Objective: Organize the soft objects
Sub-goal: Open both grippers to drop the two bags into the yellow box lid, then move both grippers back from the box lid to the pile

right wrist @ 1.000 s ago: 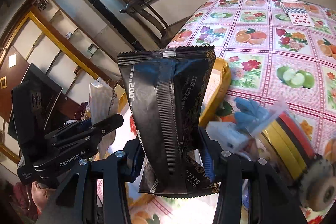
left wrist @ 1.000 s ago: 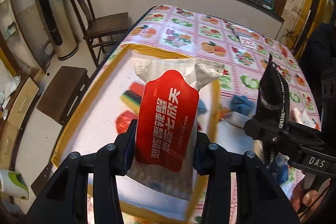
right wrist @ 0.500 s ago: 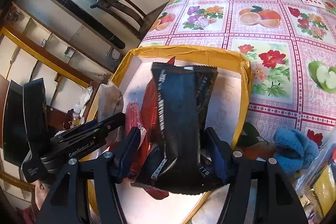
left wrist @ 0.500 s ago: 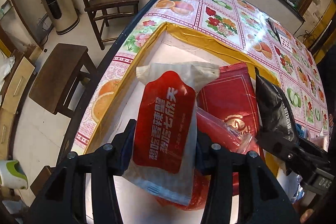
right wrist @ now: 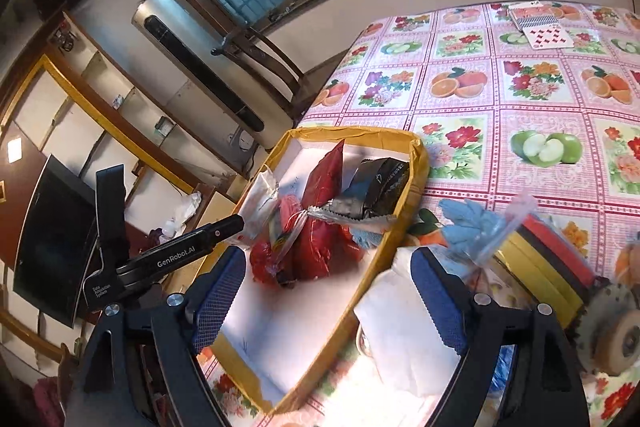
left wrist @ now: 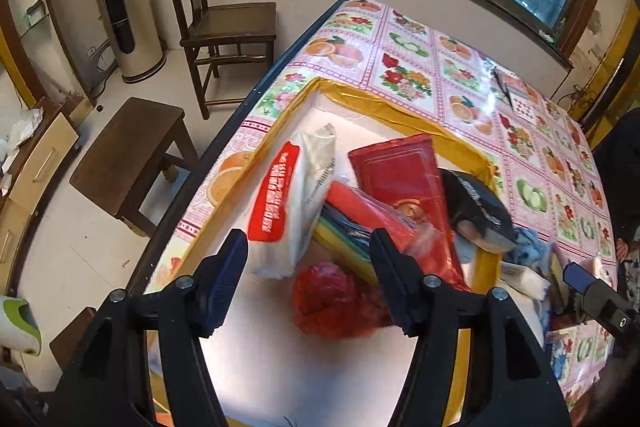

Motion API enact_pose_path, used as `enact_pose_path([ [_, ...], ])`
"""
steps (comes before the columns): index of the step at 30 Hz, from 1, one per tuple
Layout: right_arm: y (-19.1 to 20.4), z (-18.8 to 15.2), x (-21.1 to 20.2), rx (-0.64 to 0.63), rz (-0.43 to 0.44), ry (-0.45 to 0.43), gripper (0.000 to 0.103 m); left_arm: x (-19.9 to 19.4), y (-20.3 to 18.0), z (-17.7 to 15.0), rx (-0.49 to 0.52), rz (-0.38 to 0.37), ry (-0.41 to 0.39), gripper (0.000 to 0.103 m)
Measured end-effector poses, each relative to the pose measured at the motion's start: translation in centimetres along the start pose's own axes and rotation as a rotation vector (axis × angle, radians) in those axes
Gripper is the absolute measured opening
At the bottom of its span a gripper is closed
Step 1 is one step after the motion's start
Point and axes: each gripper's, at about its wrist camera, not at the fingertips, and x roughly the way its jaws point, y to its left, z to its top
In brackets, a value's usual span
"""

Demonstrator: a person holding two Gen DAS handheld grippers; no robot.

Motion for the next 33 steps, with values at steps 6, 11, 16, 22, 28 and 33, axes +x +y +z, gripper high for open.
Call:
enact_pose_path([
  [6,-2.4,-4.2,-8.1,-0.055,-0.006,-0.082,0.096,-3.2,-4.5,-4.0,0.016,-0.180,-0.003,0.076],
  [11,-6.1,-6.9,-10.8,-0.040,-0.070,-0.068,0.096,-2.4,-9.9,-6.5,0.079,-0.227,0.076,0.076],
  [16,-9.7,-8.7,-12.4,0.008,-0.101,-0.066,0.096,-1.1,-13.5,-8.2,0.092,-0.248,0.138,0.076],
  [22,-12.0,-10.0,-13.5,0.050,-0.095,-0.065,0.096,-0.3,-15.4,-8.8,0.071,-0.235,0.156,0.076],
  [28,-12.0,-10.4,-12.8,0.046,-0.069,-0.052,0.096,0.7,-16.7,-8.7,0.057,-0.241,0.182,0.076],
  [33,-11.8,-10.2,-11.4,0.028,-0.100,-0.026,0.095,1.5,-17.2,-8.8,0.049,-0.226,0.194,0.076],
])
